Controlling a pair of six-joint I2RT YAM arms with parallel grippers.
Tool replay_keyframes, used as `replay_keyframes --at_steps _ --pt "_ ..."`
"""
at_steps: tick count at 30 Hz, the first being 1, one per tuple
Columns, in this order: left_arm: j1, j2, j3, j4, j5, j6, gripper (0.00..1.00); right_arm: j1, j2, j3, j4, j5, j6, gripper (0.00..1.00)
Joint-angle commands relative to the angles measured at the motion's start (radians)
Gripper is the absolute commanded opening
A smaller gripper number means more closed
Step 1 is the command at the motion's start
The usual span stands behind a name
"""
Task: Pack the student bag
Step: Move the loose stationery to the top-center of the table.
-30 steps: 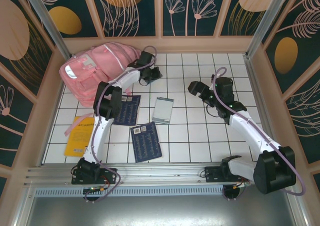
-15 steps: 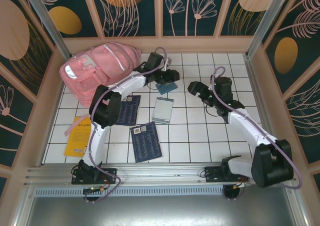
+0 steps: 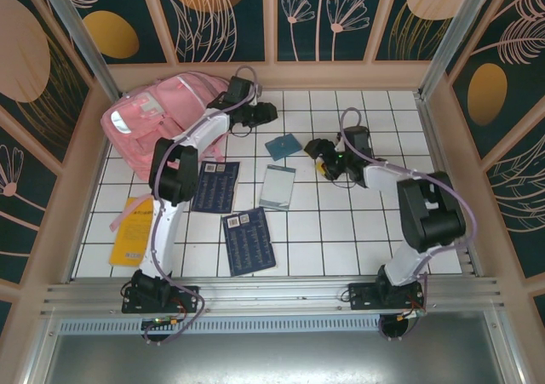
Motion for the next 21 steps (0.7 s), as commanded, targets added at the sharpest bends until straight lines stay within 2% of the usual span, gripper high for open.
replay_keyframes --at_steps 1,6,10,15,21 --pt "-0.014 0.040 0.046 -0.026 -0.018 0.023 0.47 0.033 0.082 0.085 0.085 -0.017 0.055 0.72" --pt "-0.017 0.074 0.046 0.002 0.034 -0.014 0.42 0.057 0.204 0.195 0.056 0.004 0.046 0.69" --pt "-0.026 0.066 -0.005 0.012 0.017 -0.023 0.41 0.057 0.272 0.249 0.047 0.005 0.044 0.68" --pt "-0.041 0.065 -0.028 0.001 -0.004 -0.030 0.41 0.057 0.333 0.276 0.058 0.000 0.058 0.67" --pt "-0.058 0.044 -0.093 0.016 0.022 -0.041 0.41 0.059 0.372 0.316 0.067 -0.021 0.060 0.66"
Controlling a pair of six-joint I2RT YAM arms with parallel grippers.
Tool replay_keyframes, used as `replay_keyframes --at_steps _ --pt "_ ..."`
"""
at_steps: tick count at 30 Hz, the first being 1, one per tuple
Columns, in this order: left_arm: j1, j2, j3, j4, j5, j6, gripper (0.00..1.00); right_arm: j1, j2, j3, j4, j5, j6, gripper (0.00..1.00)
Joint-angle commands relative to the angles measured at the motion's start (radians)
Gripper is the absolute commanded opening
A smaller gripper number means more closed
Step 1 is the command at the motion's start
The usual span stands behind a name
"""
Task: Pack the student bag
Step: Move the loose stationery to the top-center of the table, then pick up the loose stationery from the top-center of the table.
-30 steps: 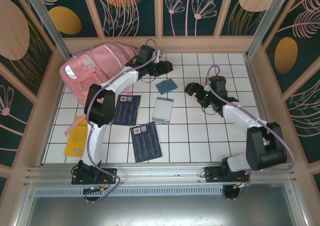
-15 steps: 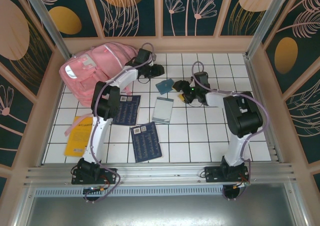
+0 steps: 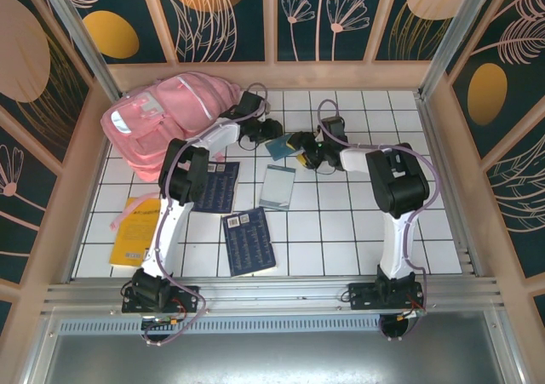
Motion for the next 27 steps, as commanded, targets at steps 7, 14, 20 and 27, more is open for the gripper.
replay_keyframes --at_steps 7,14,20,27 --pt "-0.012 -0.086 -0.169 0.083 0.082 -0.073 0.40 0.001 0.053 0.078 -0.032 -0.008 -0.018 0.67" --pt "-0.014 -0.165 -0.324 0.209 0.168 -0.160 0.39 0.001 0.085 0.119 -0.036 -0.021 -0.018 0.66" --pt "-0.017 -0.171 -0.335 0.214 0.178 -0.161 0.38 0.003 0.097 0.121 0.010 -0.053 0.002 0.62" --pt "-0.017 -0.200 -0.349 0.216 0.158 -0.158 0.37 0.001 0.094 0.112 -0.001 -0.044 -0.012 0.30"
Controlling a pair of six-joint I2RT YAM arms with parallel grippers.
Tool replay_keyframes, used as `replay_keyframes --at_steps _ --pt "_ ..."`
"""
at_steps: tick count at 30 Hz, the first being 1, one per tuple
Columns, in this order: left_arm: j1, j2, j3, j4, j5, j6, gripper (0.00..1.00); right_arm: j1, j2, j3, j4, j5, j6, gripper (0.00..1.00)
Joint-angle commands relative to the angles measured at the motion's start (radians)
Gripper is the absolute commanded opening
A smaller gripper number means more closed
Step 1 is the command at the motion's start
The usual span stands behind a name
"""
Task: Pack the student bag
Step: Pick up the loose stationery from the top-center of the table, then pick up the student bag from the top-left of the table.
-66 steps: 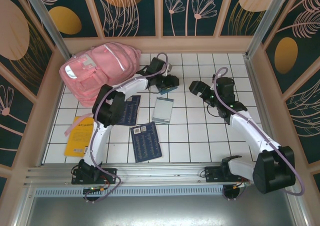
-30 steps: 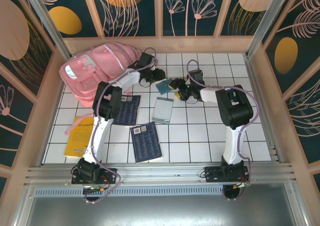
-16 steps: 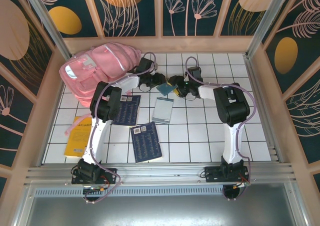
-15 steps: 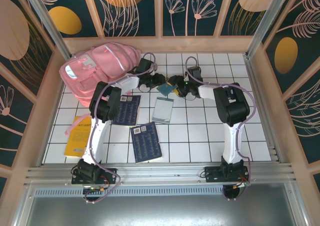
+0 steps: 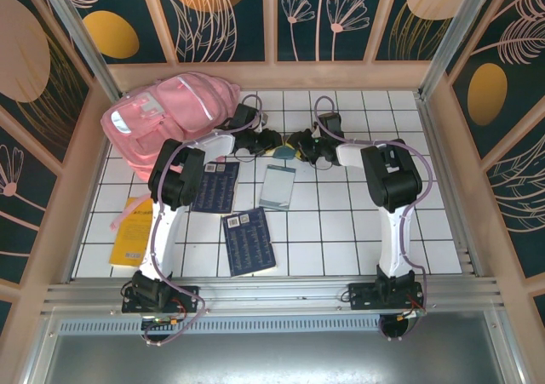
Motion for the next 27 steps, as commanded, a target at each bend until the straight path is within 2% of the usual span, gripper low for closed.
replay_keyframes --at_steps 1,4,12,16,19,24,27 --pt "-0.014 -0.060 -0.021 -0.019 0.011 -0.009 0.37 0.002 0.011 0.013 0.012 -0.012 -0.017 0.24" --pt "-0.013 -0.106 -0.036 -0.032 -0.025 0.006 0.37 -0.002 -0.011 0.010 -0.014 0.008 -0.045 0.16" --pt "0.003 -0.307 -0.081 -0.071 -0.144 0.047 0.43 -0.013 -0.191 -0.051 -0.059 0.075 -0.188 0.16" --pt "0.044 -0.408 -0.103 -0.085 -0.205 0.045 0.46 -0.017 -0.303 -0.120 -0.034 0.097 -0.248 0.14" --pt "0.085 -0.453 -0.069 -0.132 -0.299 0.031 0.52 -0.018 -0.344 -0.098 -0.117 0.127 -0.304 0.12" --pt "0.162 -0.399 0.134 -0.340 -0.500 0.009 0.59 -0.016 -0.374 -0.089 -0.194 0.160 -0.347 0.10" --pt "0.228 -0.341 0.205 -0.380 -0.500 -0.017 0.59 -0.017 -0.383 -0.098 -0.201 0.167 -0.352 0.10"
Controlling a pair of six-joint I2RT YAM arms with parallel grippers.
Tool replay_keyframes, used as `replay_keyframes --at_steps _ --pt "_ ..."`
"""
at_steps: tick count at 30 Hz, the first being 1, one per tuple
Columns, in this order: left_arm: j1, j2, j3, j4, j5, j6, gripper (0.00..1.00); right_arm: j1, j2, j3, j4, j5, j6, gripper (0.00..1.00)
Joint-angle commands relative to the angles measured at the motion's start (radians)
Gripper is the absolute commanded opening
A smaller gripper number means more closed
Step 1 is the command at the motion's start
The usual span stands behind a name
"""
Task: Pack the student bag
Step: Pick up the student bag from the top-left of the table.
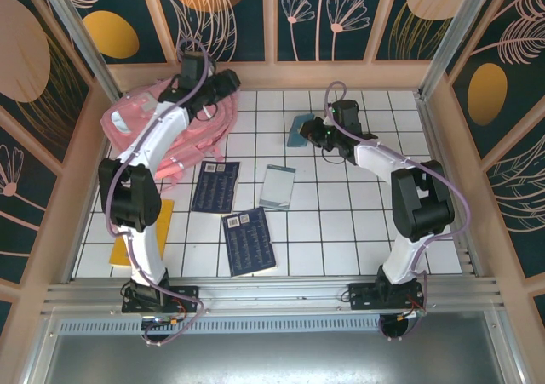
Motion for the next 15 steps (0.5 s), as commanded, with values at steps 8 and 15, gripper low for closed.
replay_keyframes --at_steps 8,15 --pt "0.157 0.248 0.251 -0.145 -0.007 -0.008 0.59 -0.011 -0.027 0.006 -0.072 0.015 -0.066 0.09" --pt "0.194 0.360 0.362 -0.153 0.022 -0.011 0.60 -0.030 -0.036 -0.008 -0.077 0.009 -0.069 0.09"
